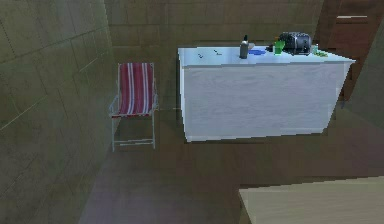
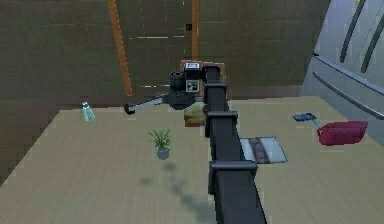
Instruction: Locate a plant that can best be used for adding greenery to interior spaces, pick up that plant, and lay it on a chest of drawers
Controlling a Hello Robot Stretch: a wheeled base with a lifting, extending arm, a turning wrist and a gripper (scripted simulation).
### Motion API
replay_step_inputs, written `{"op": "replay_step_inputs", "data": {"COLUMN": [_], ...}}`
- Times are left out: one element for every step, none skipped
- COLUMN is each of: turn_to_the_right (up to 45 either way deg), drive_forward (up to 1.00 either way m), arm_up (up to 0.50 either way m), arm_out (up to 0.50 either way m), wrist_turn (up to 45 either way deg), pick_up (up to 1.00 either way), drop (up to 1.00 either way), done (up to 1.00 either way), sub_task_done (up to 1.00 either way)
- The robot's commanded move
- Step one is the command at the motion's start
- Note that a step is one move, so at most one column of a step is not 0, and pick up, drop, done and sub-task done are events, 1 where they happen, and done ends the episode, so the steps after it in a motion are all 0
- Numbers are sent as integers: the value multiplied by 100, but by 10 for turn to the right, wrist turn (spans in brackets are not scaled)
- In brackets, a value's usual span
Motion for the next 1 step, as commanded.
{"op": "replay_step_inputs", "data": {"turn_to_the_right": [0], "drive_forward": [0], "arm_up": [0], "arm_out": [0], "wrist_turn": [120], "pick_up": [0], "drop": [0], "done": [0], "sub_task_done": [0]}}
